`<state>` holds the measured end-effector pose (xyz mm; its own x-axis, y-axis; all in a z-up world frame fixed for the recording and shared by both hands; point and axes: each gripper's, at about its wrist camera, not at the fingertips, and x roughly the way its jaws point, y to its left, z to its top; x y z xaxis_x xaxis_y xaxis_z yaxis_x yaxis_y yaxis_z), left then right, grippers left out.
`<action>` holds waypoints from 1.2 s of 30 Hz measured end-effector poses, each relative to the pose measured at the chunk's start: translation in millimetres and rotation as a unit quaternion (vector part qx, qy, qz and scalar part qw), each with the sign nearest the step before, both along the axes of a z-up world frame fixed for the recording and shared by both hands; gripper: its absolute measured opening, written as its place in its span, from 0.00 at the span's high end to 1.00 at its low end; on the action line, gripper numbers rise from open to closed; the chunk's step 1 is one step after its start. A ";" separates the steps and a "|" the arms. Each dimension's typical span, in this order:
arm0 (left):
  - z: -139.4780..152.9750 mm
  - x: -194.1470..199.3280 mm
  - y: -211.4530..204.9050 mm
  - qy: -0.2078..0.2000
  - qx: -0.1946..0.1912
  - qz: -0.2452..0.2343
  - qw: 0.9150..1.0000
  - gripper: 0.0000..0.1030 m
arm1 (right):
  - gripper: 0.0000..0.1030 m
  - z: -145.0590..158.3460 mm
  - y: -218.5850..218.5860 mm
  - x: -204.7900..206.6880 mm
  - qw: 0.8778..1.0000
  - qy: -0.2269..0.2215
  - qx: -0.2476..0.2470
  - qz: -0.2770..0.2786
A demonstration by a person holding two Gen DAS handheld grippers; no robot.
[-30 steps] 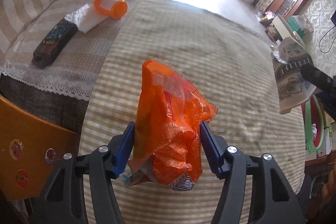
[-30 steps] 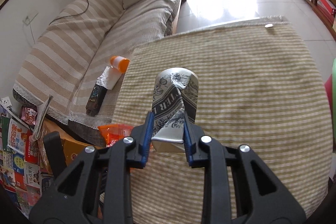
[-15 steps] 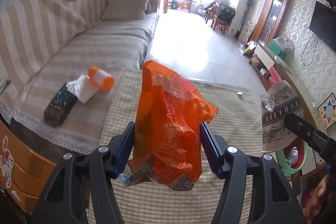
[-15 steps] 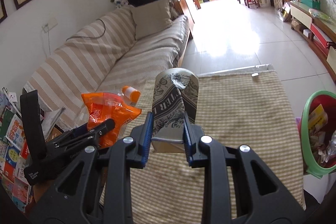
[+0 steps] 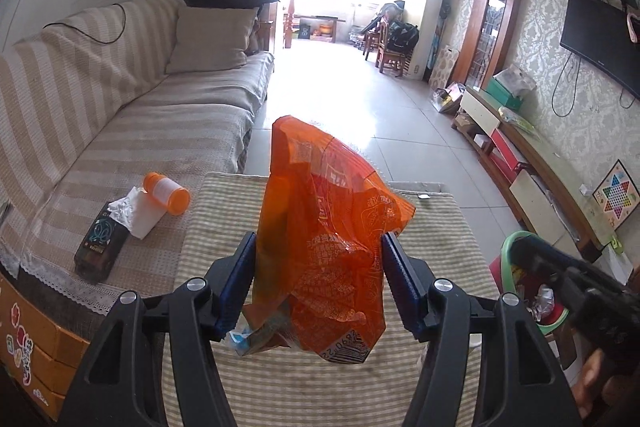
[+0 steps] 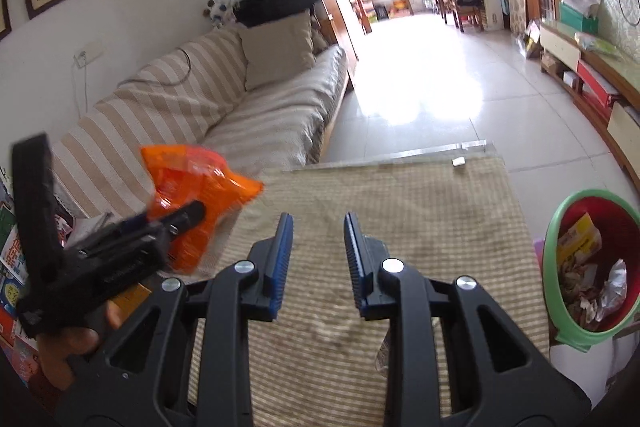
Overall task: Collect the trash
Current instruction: 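Carry the orange bag and paper cup over the red bin with both tools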
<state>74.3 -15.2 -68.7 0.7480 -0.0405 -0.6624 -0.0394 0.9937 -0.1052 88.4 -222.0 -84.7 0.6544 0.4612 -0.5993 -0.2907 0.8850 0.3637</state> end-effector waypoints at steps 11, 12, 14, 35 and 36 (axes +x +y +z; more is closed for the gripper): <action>-35.0 -8.0 -2.5 0.048 -0.006 -0.017 0.999 0.42 | 0.55 -96.8 -64.0 -6.3 0.984 0.132 -0.076 -0.093; -36.3 -8.4 -4.2 0.050 -0.007 -0.019 0.999 0.42 | 0.51 -103.2 -71.3 -8.1 0.982 0.138 -0.073 -0.107; -38.6 -9.4 -7.4 0.052 -0.005 -0.026 0.998 0.42 | 0.45 -113.8 -82.2 -8.6 0.977 0.147 -0.079 -0.130; -46.8 -5.5 -26.5 0.069 0.002 -0.052 0.996 0.42 | 0.55 -142.7 -53.2 7.5 0.976 0.194 -0.033 -0.090; -47.0 -4.4 -28.1 0.070 0.002 -0.054 0.996 0.42 | 0.55 -131.3 -56.0 5.0 0.979 0.181 -0.027 -0.093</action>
<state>69.9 -43.3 -115.7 0.6404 -0.1129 -0.7597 0.0544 0.9933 -0.1018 93.4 -278.0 -216.1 0.4652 0.3148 -0.8273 0.0167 0.9313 0.3638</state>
